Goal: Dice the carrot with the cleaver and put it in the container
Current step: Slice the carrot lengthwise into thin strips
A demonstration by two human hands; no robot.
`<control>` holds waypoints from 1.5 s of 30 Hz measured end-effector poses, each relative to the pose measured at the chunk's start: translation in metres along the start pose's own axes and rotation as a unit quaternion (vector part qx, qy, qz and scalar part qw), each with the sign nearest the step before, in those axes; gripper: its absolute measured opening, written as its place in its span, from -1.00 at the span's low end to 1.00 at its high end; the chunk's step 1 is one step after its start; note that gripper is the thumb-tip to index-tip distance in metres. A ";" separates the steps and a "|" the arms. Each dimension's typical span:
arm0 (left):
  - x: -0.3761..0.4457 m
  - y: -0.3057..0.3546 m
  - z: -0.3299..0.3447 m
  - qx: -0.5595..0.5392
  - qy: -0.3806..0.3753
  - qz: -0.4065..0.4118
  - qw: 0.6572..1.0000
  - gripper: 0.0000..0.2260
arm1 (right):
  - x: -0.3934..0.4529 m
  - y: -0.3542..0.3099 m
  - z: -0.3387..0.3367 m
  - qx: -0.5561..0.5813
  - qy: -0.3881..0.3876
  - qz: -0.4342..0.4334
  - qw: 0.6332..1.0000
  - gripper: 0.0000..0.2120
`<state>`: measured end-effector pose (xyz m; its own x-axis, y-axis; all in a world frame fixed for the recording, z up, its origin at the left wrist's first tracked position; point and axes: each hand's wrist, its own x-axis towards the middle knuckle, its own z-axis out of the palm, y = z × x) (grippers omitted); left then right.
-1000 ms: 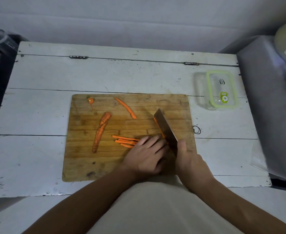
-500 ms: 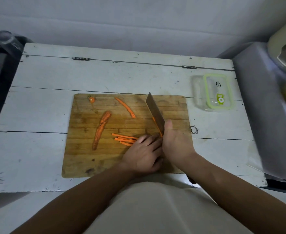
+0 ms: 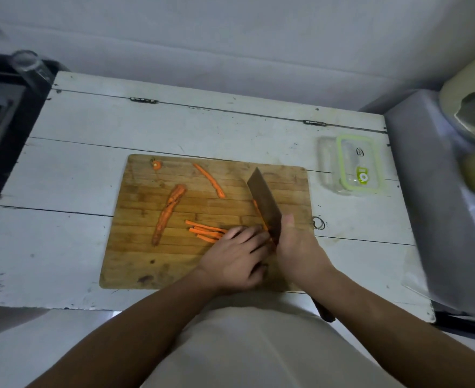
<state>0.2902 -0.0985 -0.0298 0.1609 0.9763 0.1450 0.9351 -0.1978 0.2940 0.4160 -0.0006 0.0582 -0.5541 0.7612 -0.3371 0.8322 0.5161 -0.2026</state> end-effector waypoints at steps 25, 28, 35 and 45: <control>0.001 0.001 -0.001 -0.002 -0.011 -0.009 1.000 -0.60 | 0.003 0.010 -0.001 0.092 -0.027 0.060 0.994 -0.84; 0.000 0.000 -0.001 0.013 -0.008 -0.005 1.000 -0.60 | -0.002 0.020 -0.007 0.107 -0.039 0.067 0.991 -0.85; 0.001 0.004 -0.003 0.023 -0.030 0.001 0.999 -0.61 | 0.022 0.041 -0.020 0.137 -0.035 0.057 0.988 -0.84; 0.037 0.011 -0.034 -0.135 -0.065 -0.146 0.978 -0.74 | 0.049 0.079 -0.056 0.406 -0.049 0.041 0.912 -0.79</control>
<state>0.2953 -0.0679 0.0106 -0.0442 0.9941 -0.0986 0.8327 0.0912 0.5461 0.4539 0.0993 0.0774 -0.5178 0.7250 -0.4543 0.6328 -0.0328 -0.7736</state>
